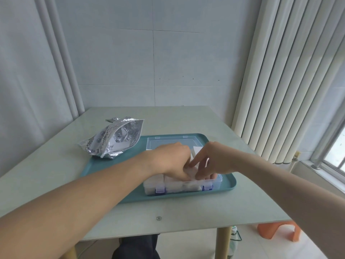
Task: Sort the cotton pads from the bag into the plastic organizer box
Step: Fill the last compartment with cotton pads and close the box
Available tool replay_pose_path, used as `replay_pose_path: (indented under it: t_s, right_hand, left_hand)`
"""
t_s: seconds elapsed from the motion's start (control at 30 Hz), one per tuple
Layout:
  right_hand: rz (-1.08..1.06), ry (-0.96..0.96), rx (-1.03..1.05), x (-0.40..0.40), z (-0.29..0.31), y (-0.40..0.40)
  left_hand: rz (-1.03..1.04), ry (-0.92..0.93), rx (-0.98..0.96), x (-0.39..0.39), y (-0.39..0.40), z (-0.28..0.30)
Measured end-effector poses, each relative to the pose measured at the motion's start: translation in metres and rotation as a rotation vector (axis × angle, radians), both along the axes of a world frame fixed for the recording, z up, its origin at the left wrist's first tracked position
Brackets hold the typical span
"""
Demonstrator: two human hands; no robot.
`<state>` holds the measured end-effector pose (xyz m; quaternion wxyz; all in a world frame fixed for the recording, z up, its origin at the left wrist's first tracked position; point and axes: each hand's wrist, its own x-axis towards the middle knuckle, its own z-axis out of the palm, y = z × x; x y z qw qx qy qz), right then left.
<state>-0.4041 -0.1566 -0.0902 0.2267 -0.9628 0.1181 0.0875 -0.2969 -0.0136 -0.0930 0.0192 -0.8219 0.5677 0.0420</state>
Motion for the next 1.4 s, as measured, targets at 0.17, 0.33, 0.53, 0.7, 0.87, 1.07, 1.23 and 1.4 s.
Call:
replay_pose_path:
  t_s: [0.17, 0.33, 0.53, 0.7, 0.87, 1.07, 1.23, 1.4]
  right_hand:
    - [0.141, 0.051, -0.249, 0.01, -0.001, 0.005]
    - [0.111, 0.062, -0.203, 0.015, 0.004, 0.004]
    - [0.101, 0.062, -0.173, 0.017, 0.003, 0.006]
    - [0.104, 0.164, -0.172, 0.02, 0.018, 0.008]
    - [-0.026, -0.189, -0.123, 0.042, 0.057, 0.004]
    - [-0.02, -0.363, 0.117, 0.112, 0.058, 0.042]
    - [0.052, -0.409, 0.054, 0.184, 0.034, 0.09]
    - [0.121, -0.24, -0.188, 0.238, 0.008, 0.115]
  left_hand:
    - [-0.003, 0.093, 0.046, 0.004, -0.002, -0.002]
    - [-0.02, 0.206, 0.047, 0.013, 0.002, 0.002]
    - [0.119, 0.338, -0.285, 0.047, 0.027, 0.033]
    - [0.402, 0.091, -0.819, 0.092, 0.047, 0.021]
    - [0.597, -0.132, -0.712, 0.14, 0.074, 0.006]
    - [0.8, -0.047, -0.388, 0.179, 0.108, -0.019]
    - [0.743, 0.277, -0.63, 0.201, 0.125, -0.029]
    - [0.737, 0.321, -0.686, 0.214, 0.128, -0.042]
